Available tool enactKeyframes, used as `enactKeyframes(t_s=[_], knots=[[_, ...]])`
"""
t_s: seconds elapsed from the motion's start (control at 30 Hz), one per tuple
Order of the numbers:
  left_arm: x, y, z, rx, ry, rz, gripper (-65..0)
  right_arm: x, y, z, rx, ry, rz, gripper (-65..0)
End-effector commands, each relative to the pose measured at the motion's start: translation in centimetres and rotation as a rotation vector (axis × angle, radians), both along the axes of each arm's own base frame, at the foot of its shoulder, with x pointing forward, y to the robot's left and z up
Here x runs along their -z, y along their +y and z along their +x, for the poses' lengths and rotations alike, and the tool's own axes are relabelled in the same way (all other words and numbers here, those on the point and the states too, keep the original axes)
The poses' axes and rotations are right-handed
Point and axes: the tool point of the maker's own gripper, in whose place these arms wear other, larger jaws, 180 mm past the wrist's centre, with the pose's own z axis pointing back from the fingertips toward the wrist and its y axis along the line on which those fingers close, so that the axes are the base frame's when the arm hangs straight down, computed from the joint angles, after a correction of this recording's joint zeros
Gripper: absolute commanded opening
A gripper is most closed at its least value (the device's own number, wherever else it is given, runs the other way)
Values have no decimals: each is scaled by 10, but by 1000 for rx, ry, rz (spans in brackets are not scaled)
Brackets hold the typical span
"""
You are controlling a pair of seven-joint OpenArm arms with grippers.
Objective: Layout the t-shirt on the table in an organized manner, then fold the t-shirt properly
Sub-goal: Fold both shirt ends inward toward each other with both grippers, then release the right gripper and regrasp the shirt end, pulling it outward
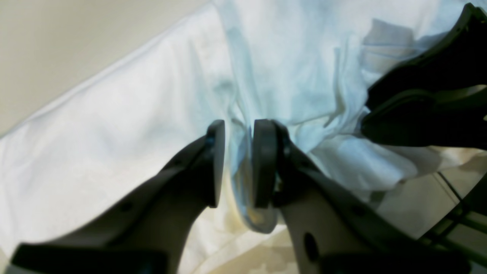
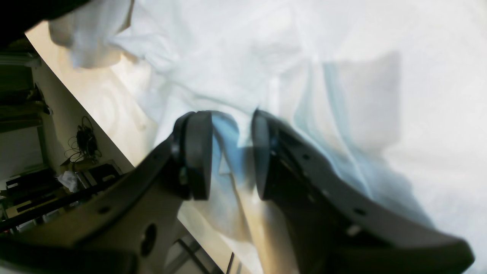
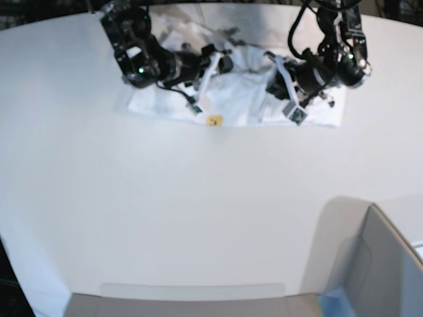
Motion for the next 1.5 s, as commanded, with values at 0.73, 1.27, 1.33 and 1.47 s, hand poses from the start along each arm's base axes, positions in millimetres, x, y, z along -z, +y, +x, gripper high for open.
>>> enactKeyframes(t_s=[0.73,1.27,1.33,1.47], knots=[[57,113,-9,-304,202,55,-456,5,-43,-18,-60,19,-173,-451],[82,116,-9,-321,230,11,-457,-51,-66,-1,-112,-185,-182,-451],[82,116,-9,-322,230,10,-457,-53,-74,2,-60,-170,-167,-451],[81,116,-6,-325,220,7,-457,-62,-89,8,92,-136,-53,-451]])
